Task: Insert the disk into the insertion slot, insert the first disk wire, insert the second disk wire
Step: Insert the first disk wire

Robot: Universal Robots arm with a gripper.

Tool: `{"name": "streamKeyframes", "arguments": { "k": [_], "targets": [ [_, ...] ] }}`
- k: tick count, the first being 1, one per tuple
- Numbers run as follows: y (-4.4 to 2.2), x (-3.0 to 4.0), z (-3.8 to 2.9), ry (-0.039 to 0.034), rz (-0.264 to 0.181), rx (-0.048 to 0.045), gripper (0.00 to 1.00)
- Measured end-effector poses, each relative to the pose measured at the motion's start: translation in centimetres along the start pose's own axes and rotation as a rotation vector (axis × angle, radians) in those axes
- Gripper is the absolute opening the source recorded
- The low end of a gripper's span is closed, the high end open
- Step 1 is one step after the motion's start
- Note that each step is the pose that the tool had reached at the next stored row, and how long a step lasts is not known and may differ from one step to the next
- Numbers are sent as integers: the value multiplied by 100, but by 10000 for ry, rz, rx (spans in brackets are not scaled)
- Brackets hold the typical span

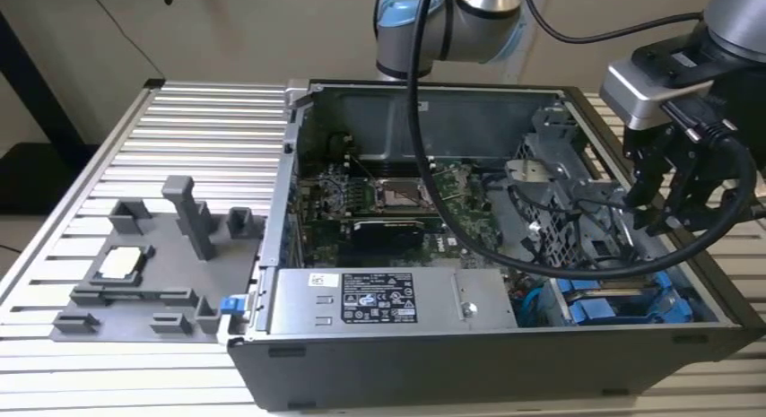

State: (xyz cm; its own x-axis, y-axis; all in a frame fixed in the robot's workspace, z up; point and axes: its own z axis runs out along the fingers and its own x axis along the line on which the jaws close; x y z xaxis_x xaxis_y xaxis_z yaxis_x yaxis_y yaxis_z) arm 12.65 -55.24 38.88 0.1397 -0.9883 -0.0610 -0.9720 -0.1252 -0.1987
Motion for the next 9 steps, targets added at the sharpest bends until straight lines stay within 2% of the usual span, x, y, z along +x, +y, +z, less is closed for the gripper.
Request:
{"name": "streamKeyframes", "arguments": {
  "k": [2, 3, 4, 5, 9],
  "targets": [
    [0, 0, 0, 0, 0, 0, 38],
    [0, 0, 0, 0, 0, 0, 26],
    [0, 0, 0, 0, -1, 0, 26],
    [0, 0, 0, 0, -1, 1, 20],
    [0, 0, 0, 0, -1, 1, 19]
  ]
}}
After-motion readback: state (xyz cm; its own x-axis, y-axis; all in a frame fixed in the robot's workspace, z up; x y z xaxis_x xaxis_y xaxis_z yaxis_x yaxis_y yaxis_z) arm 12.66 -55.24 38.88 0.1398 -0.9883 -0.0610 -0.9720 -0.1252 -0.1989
